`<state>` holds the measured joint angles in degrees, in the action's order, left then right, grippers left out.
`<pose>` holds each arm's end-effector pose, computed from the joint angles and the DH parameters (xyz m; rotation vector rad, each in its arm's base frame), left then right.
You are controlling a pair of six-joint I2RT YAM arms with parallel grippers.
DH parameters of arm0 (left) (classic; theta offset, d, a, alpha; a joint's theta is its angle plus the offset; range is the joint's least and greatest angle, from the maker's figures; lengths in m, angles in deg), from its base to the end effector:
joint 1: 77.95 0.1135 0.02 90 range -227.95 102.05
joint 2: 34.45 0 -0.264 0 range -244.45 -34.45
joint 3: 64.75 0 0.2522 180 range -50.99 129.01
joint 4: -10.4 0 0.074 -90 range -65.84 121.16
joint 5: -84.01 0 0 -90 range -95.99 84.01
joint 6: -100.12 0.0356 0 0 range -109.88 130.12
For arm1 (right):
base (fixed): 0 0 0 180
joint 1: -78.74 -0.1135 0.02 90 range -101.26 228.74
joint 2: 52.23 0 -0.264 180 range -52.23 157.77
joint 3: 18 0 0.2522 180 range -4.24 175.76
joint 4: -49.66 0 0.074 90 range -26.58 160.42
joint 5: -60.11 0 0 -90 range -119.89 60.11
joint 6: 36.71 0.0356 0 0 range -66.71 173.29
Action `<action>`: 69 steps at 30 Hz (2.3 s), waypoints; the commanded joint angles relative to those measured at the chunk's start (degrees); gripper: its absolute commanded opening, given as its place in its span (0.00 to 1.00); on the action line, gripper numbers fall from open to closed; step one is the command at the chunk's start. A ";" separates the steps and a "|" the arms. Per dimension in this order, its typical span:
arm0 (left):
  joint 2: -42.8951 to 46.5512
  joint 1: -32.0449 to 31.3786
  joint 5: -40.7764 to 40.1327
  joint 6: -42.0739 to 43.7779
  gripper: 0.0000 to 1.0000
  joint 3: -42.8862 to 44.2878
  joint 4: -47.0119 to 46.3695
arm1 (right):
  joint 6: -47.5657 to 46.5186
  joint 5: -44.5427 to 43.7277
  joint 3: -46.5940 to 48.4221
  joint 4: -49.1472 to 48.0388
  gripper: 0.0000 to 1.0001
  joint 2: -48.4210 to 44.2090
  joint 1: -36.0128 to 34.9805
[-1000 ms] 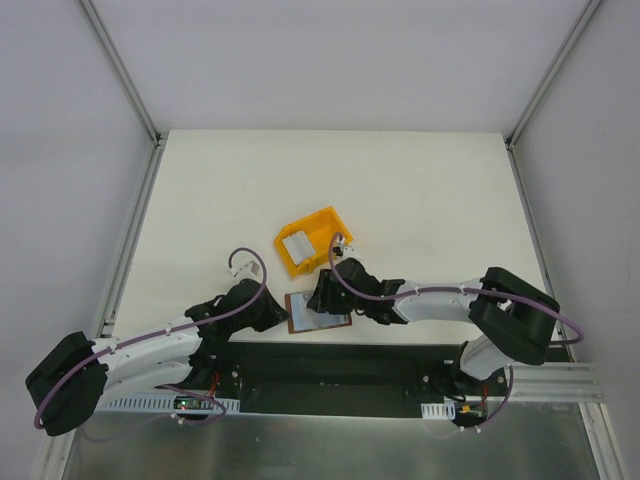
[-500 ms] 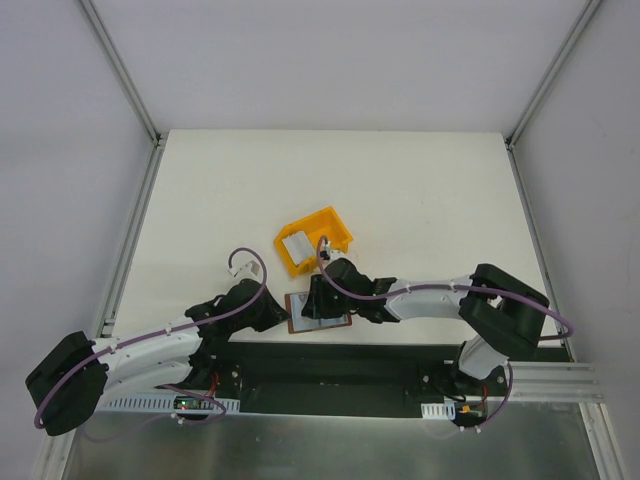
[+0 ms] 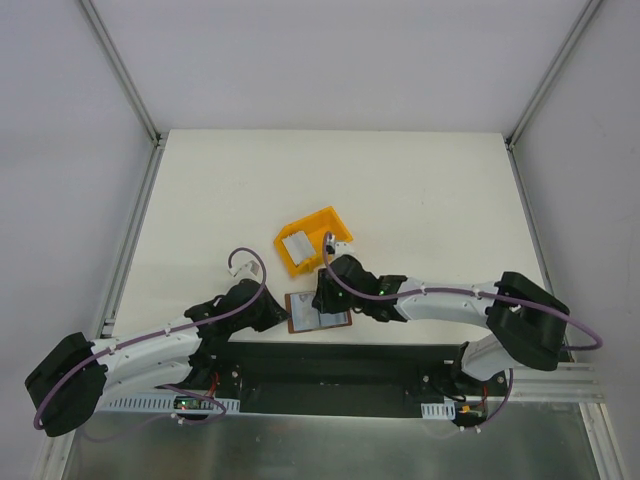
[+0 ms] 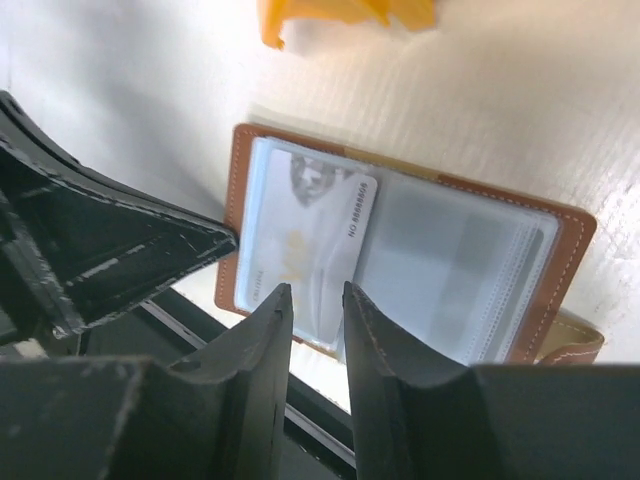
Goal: Put the credit cards into the card holder
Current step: Insert the credit card into the card holder, then turn over the card slot in the card holder.
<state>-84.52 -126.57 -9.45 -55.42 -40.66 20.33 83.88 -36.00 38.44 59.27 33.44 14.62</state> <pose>0.1113 -0.1231 0.1412 -0.3896 2.3681 -0.9890 0.1367 0.2731 0.1850 -0.6227 2.2759 0.7452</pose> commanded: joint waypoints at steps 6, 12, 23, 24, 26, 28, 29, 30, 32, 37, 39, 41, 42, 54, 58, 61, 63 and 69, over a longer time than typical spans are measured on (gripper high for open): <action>0.49 0.46 0.30 -0.20 0.00 -0.57 -0.12 | -4.04 4.25 6.89 -0.25 0.12 5.20 -1.62; 0.41 0.46 0.12 -0.29 0.00 -0.57 -0.12 | -1.94 4.54 10.32 5.70 0.01 11.18 -1.89; 0.58 0.46 -0.05 -0.55 0.00 -1.10 -0.03 | -4.04 -5.67 10.67 17.15 0.01 5.04 -2.06; 0.58 0.54 -0.05 -0.47 0.00 -1.10 -0.12 | -3.96 -4.97 10.24 16.28 0.02 4.69 -2.06; 0.49 0.46 0.04 -0.38 0.00 -1.01 -0.03 | -3.35 -2.78 9.19 13.04 0.02 3.81 -2.06; 0.41 0.46 0.04 -0.38 0.00 -1.01 -0.12 | -3.17 -0.32 8.65 10.39 0.04 3.45 -2.15; 0.49 0.46 0.04 -0.38 0.00 -0.92 -0.12 | -3.51 1.17 8.39 9.08 0.06 3.37 -2.24; 0.49 0.46 0.04 -0.38 0.00 -0.92 -0.12 | -3.26 1.45 8.48 8.89 0.08 3.80 -2.24; 0.49 0.54 -0.05 -0.38 0.00 -0.84 -0.12 | -1.86 0.75 8.30 9.85 0.15 4.59 -2.15; 0.75 0.46 0.04 -0.38 0.00 -0.75 -0.12 | 0.43 0.75 6.72 8.89 0.36 6.00 -1.10; 0.93 0.54 0.04 -0.29 0.00 -0.83 -0.03 | 0.70 1.80 6.20 7.93 0.40 6.44 -0.66; 0.93 0.54 -0.05 -0.38 0.00 -0.92 -0.12 | 1.14 3.29 5.40 5.91 0.42 6.88 -0.05; 1.02 0.46 0.04 -0.38 0.00 -0.92 -0.12 | 1.40 3.91 4.97 4.94 0.42 7.05 0.22; 1.02 0.54 -0.05 -0.47 0.00 -0.84 -0.12 | 2.11 9.01 5.57 1.51 0.43 10.39 0.84; 0.93 0.46 -0.05 -0.47 0.00 -0.92 -0.12 | 1.76 9.27 5.66 0.80 0.41 10.05 0.84; 0.85 0.46 -0.05 -0.47 0.00 -0.84 -0.03 | 1.49 9.45 4.88 -0.95 0.36 8.55 0.84; 0.84 0.46 -0.14 -0.47 0.00 -0.84 -0.12 | 1.67 9.97 4.17 -2.79 0.32 7.67 0.75; 0.84 0.54 0.04 -0.38 0.00 -0.75 -0.12 | 1.23 9.28 3.47 -3.24 0.27 5.57 0.84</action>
<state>-83.93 -126.57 -9.48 -55.42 -41.10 20.59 85.17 -28.15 42.53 59.73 42.29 16.00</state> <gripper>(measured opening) 0.006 0.282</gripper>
